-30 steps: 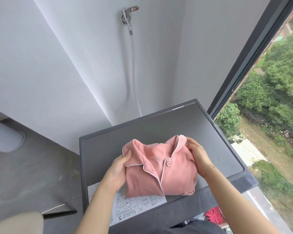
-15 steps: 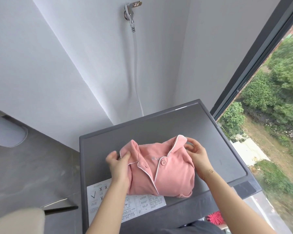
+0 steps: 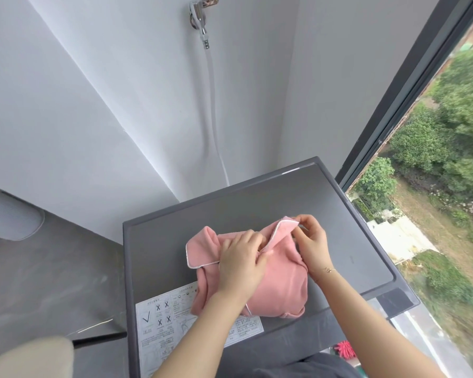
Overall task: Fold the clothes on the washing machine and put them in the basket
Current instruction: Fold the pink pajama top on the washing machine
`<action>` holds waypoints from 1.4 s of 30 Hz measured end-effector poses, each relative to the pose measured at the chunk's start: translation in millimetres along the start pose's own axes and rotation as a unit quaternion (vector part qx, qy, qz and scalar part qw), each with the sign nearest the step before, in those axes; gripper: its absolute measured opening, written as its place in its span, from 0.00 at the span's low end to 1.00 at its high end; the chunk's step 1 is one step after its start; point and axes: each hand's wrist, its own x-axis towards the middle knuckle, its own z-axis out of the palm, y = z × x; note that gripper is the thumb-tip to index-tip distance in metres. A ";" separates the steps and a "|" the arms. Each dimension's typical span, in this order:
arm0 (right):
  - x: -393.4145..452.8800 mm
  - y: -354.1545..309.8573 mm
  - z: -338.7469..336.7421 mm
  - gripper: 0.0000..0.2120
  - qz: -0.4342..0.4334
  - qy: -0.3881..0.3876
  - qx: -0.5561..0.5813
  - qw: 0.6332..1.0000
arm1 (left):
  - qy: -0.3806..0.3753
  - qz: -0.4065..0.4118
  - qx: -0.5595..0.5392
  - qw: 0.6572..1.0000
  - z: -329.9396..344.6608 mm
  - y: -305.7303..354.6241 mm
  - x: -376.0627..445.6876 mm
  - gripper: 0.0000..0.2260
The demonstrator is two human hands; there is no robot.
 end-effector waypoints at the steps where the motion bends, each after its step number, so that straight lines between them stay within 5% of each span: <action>1: -0.7 -0.1 -1.1 0.03 -0.009 0.005 0.003 1.000 | 0.016 0.001 -0.042 0.999 1.2 -0.8 -0.4 0.06; 8: -14.3 12.5 -8.2 0.08 -0.064 0.022 -0.044 0.997 | 0.145 0.010 -0.161 0.976 2.1 5.6 -7.1 0.09; 16: 0.8 -6.6 -7.8 0.26 -0.142 -0.110 -0.166 0.970 | 0.158 0.074 -0.143 0.974 5.5 0.9 -7.3 0.08; 21: 14.6 -9.6 -3.3 0.26 -0.138 -0.138 -0.232 0.953 | 0.128 0.135 -0.212 0.959 -6.4 7.1 -11.5 0.08; 25: 12.8 1.9 -10.2 0.22 -0.093 -0.090 -0.163 0.978 | 0.143 -0.010 -0.292 0.946 -25.7 -5.3 6.1 0.13; 28: 9.6 3.0 -9.3 0.15 -0.021 -0.081 -0.046 0.995 | -0.082 -0.037 -0.095 0.991 -26.1 -28.4 32.9 0.16; 30: 7.5 2.3 -6.9 0.12 -0.004 -0.072 -0.034 0.997 | -0.182 -0.017 -0.064 0.981 -19.2 -36.7 40.0 0.14; 35: 2.6 -3.0 -10.1 0.04 -0.019 -0.092 -0.062 0.994 | -0.145 -0.098 -0.235 0.956 -20.1 -27.9 42.9 0.06; 39: 0.2 0.2 -20.1 0.05 0.052 -0.171 -0.160 0.971 | -0.206 -0.104 -0.064 0.971 -16.9 -25.9 50.0 0.13; 42: -5.8 5.1 -27.3 0.14 0.060 -0.045 -0.204 0.976 | -0.194 -0.088 0.023 0.977 -6.7 -24.5 56.3 0.14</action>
